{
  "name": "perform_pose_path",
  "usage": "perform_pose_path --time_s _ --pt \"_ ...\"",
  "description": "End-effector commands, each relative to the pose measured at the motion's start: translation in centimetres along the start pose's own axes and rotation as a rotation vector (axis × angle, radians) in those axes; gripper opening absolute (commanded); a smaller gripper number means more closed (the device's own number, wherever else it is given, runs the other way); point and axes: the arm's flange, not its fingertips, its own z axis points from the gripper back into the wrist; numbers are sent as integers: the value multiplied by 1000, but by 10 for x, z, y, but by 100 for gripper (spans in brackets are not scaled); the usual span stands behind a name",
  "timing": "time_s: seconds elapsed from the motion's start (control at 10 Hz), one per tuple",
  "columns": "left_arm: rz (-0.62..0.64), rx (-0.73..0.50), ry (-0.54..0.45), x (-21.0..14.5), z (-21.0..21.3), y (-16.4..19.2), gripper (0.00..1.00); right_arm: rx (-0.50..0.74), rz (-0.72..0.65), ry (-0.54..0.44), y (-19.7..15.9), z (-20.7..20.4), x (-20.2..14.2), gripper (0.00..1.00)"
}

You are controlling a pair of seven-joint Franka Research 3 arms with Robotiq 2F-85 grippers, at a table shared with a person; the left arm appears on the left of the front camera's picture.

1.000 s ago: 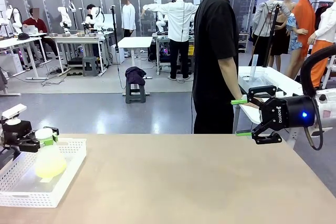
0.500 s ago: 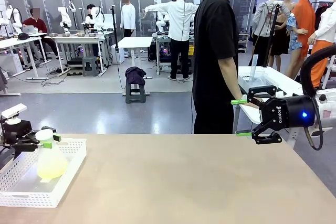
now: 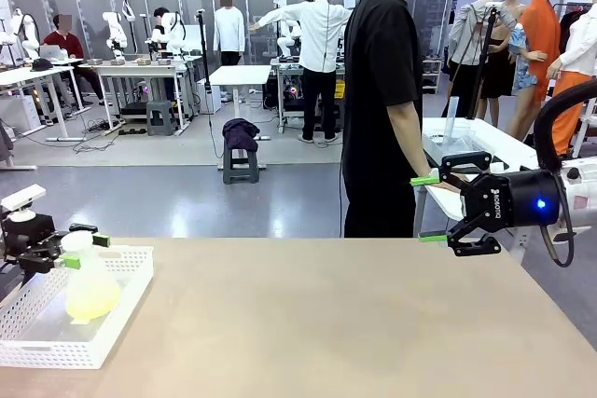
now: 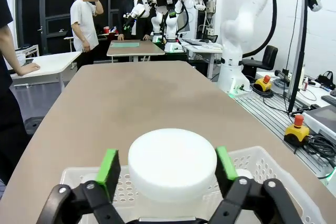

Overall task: Prepare the solutions needed for the experiment.
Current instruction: When the human places the Big flask in the center of the table, pick up the Big flask and place it in the left Organizing basket.

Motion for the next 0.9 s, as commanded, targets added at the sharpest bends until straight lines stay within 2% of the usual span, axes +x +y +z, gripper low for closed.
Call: perform_pose_path --time_s 0.0,0.8 --pt "-2 -4 1 1 -2 1 100 14 -5 -1 2 -1 -1 87" --pt "-2 -4 1 1 -2 1 100 14 -5 -1 2 -1 -1 87"
